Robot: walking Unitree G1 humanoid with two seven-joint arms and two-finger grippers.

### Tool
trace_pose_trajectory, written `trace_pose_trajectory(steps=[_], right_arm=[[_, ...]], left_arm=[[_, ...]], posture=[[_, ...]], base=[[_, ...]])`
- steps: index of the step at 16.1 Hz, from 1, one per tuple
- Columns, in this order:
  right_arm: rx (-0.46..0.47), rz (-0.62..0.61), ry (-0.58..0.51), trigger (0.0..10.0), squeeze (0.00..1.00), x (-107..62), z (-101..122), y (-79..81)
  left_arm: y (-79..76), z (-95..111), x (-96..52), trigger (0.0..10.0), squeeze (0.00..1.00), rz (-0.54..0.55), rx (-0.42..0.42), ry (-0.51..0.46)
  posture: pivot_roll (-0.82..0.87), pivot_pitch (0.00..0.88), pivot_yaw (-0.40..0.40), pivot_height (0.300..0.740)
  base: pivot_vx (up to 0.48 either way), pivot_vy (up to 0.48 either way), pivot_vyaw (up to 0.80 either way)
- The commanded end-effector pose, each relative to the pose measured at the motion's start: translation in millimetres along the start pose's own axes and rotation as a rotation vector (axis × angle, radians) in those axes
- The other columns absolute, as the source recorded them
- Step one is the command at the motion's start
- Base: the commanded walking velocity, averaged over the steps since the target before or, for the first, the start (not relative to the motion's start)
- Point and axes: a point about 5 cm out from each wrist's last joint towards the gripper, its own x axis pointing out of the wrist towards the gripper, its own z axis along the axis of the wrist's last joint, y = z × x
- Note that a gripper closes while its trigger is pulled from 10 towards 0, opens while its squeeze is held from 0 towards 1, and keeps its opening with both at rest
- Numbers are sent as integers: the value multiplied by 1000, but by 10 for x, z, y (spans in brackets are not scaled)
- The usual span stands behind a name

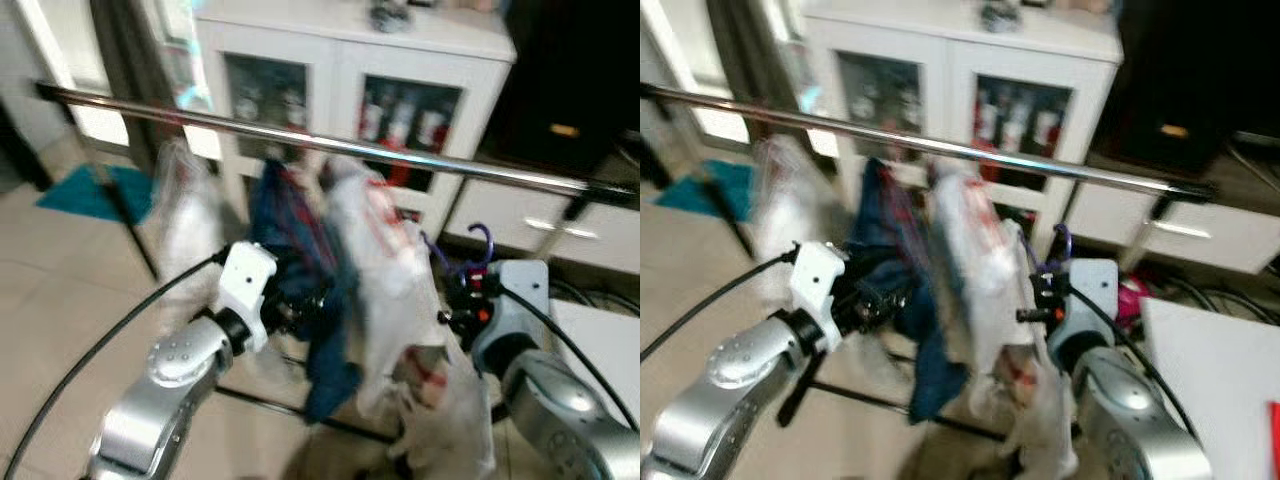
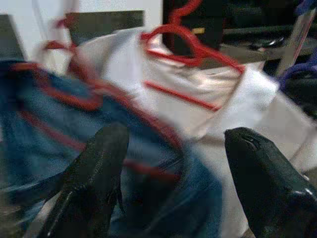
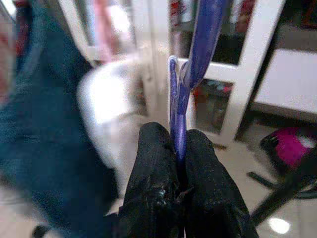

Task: Hang hanger

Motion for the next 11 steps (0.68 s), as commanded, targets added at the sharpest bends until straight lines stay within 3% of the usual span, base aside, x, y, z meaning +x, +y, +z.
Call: trace_pose_trajectory(steps=[1,2,11], right_arm=[[-8,-16,-21,10000,0,-27,51,-30],[-2,-20,-22,10000,0,-30,53,-34],[15,-71,-35,10000,0,-57,77,-55]], left_arm=[[-29,56,35,10000,0,-6,23,-21],[-28,52,38,10000,0,-7,20,-18],[2,28,100,10000,0,-19,-17,0]], posture=[[-2,0,-24,740],[-3,0,-22,740],[-27,0,6,740]], base=[[0,-480,-613],[0,-480,0],[0,0,0]])
